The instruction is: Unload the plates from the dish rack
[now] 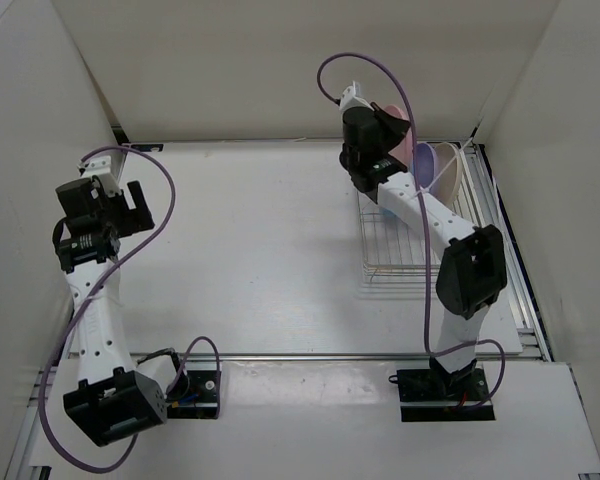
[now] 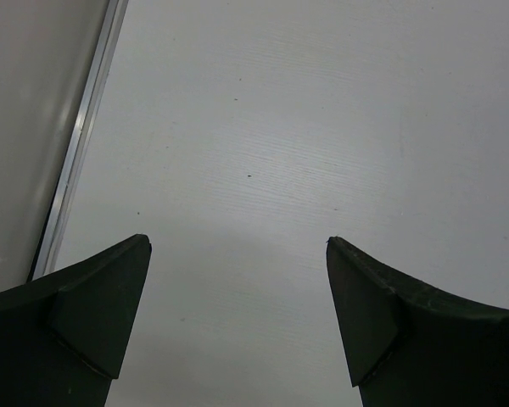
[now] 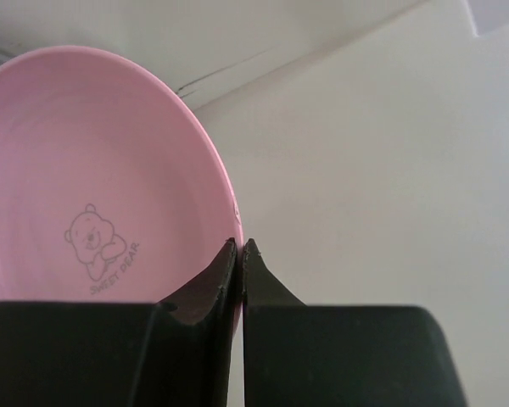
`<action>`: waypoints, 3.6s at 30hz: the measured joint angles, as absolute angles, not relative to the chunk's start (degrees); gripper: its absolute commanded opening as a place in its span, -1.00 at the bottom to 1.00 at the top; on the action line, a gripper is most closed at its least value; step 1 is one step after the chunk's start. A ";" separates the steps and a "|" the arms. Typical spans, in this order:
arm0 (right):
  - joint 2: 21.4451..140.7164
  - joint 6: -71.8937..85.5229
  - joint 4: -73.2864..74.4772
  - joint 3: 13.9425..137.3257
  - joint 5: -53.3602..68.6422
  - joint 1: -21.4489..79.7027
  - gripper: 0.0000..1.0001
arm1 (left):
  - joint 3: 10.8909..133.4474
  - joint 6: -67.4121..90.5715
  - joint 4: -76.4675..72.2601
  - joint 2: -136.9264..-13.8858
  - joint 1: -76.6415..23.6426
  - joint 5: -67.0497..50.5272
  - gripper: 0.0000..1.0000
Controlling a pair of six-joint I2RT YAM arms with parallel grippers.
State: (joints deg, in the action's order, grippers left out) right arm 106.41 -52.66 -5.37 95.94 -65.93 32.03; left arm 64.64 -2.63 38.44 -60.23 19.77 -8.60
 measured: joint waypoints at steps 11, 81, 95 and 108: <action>93.23 -29.78 19.94 102.50 -53.08 32.01 -1.00 | 72.60 -4.16 37.91 -73.21 15.18 -28.23 1.00; 82.11 -14.31 38.52 94.72 -12.88 32.75 -1.00 | 108.49 -2.94 45.10 -106.63 -25.98 -33.30 -0.79; 81.80 -13.93 37.47 93.25 -13.30 32.77 -0.10 | 92.99 5.26 37.71 -102.43 -25.98 -16.95 -0.79; 81.80 -13.89 36.27 93.17 -17.02 29.45 0.06 | 83.40 14.28 33.47 -96.33 -2.28 -13.93 -0.79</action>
